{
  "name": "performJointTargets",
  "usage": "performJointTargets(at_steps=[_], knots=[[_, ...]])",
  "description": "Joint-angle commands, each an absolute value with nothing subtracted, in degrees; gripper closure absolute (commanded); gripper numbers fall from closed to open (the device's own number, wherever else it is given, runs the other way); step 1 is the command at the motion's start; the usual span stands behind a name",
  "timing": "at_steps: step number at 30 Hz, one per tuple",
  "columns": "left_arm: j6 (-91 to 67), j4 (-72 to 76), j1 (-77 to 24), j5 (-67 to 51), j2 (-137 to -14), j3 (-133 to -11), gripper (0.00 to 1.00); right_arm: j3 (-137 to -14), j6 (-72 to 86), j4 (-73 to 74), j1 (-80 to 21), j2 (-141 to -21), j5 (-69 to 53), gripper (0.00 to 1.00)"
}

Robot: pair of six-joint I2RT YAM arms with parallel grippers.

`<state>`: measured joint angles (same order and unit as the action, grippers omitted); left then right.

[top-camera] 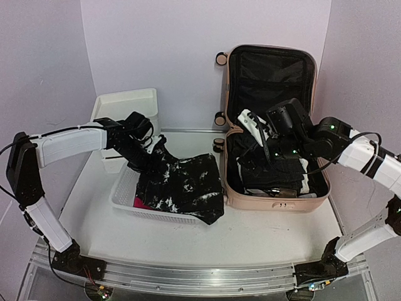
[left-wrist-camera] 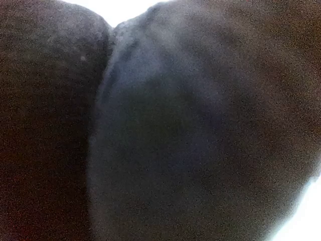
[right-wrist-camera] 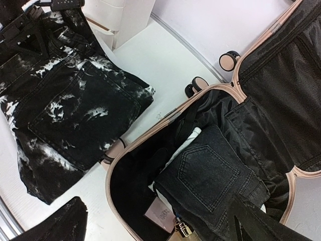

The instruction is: Open, take out, and arrange the luggage

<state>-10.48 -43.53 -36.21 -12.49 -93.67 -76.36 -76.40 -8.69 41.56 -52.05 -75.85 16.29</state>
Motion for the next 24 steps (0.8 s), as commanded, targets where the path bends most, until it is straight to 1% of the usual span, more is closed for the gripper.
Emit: performJointTargets(at_steps=[1,7,11,16,19,24], knots=[[-5.1,-44.9,-35.4,-6.1,-94.9,-79.9,1.0,-76.7,-7.7,41.2,-52.0,-75.5,17.3,0.02],[-2.6,-45.7,-35.1,-1.0,-95.6,-80.0,1.0,-76.7,-7.8,41.8,-52.0,-76.0,17.6,0.02],[-2.1,-44.9,-35.1,-2.8,-92.2,-80.1,1.0,-77.3,-7.2,42.4,-52.0,-77.4,16.8,0.02],[1.2,-45.2,-35.1,-0.5,-91.5,-81.0,1.0,-78.1,-4.6,42.2,-52.0,-80.1,12.5,0.02],[2.5,-45.7,-35.0,-0.5,-93.4,-81.8,1.0,-79.9,-0.7,42.0,-52.0,-83.1,12.7,0.02],[3.8,-45.7,-35.0,-0.6,-96.6,-83.0,1.0,-82.9,10.0,41.9,-52.0,-88.5,12.3,0.02]])
